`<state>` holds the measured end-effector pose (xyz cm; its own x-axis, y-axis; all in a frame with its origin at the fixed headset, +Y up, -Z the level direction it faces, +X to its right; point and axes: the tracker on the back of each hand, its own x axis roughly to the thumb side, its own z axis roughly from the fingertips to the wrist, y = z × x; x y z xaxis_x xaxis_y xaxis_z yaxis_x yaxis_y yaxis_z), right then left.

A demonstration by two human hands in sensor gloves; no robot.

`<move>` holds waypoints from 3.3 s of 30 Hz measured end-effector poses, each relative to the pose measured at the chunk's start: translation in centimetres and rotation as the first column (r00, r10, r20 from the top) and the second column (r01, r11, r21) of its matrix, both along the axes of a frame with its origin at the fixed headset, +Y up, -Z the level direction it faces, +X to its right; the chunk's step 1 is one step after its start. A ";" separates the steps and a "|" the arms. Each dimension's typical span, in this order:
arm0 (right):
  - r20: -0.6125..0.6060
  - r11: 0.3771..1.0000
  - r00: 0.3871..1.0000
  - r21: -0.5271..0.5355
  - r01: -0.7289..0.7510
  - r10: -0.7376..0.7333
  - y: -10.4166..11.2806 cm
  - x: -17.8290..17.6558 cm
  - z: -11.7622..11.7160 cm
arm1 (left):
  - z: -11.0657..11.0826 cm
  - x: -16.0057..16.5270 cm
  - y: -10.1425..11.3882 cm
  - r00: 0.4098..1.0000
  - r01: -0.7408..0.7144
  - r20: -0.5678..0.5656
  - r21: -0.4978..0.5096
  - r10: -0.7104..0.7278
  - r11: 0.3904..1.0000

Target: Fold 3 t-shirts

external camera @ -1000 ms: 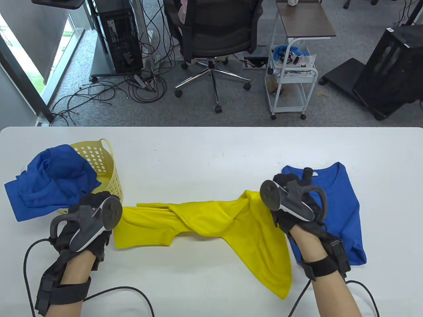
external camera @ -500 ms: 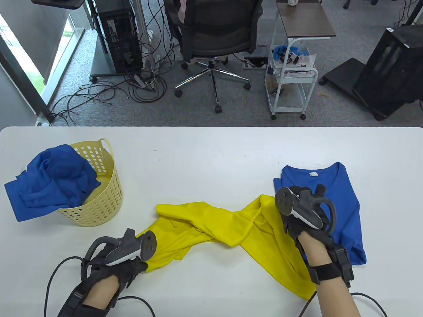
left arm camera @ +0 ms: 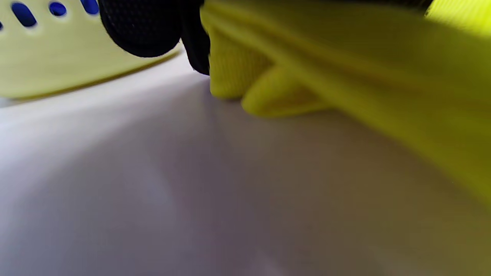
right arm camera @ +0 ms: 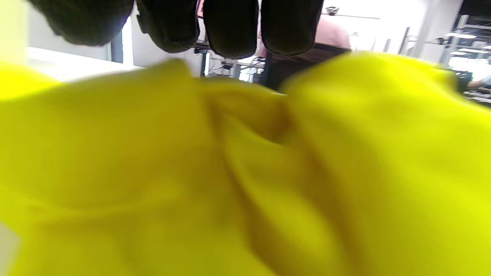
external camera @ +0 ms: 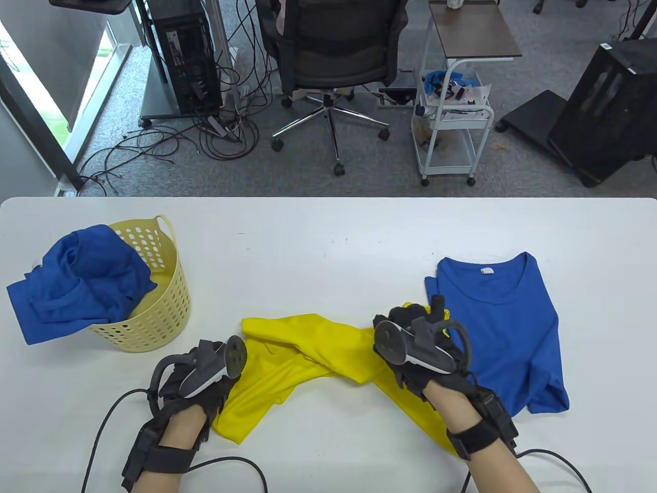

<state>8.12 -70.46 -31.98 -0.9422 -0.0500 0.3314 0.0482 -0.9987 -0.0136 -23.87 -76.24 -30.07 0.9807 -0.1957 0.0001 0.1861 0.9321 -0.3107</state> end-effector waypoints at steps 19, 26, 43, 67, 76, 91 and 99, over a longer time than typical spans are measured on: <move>0.109 0.979 0.977 0.100 0.175 -0.186 3.7 -6.1 -4.7 | 2.8 -2.2 7.6 0.956 -0.291 0.150 0.372 0.253 0.881; 0.303 0.958 0.916 0.196 0.210 -0.263 6.7 0.2 -6.4 | 5.0 1.7 6.7 0.926 -0.258 0.320 0.142 0.202 0.956; 0.280 0.979 0.940 0.122 0.166 -0.194 4.5 5.5 -3.9 | 2.9 -0.7 5.4 0.958 -0.270 0.142 0.160 0.249 0.949; 0.266 0.961 0.924 0.110 0.254 -0.275 0.8 14.0 3.2 | -7.8 6.2 2.8 0.974 -0.228 -0.044 -0.103 0.224 0.968; 0.272 0.957 0.917 0.087 0.278 -0.291 0.6 14.3 2.8 | -5.8 4.9 15.3 0.941 -0.336 0.115 0.210 0.318 0.918; 0.131 0.935 0.930 -0.050 0.352 -0.343 0.1 9.4 3.1 | -2.6 7.5 32.3 0.935 -0.354 0.196 0.459 0.296 0.815; -0.067 0.980 0.993 -0.179 0.088 -0.102 -4.2 2.4 5.9 | -2.5 7.0 33.4 0.966 -0.260 0.116 0.487 0.233 0.834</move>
<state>10.49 -74.69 -26.09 -0.9117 0.1036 0.3976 -0.0414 -0.9859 0.1620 -16.82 -42.86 -32.57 0.9977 0.0648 0.0188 -0.0673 0.9762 0.2062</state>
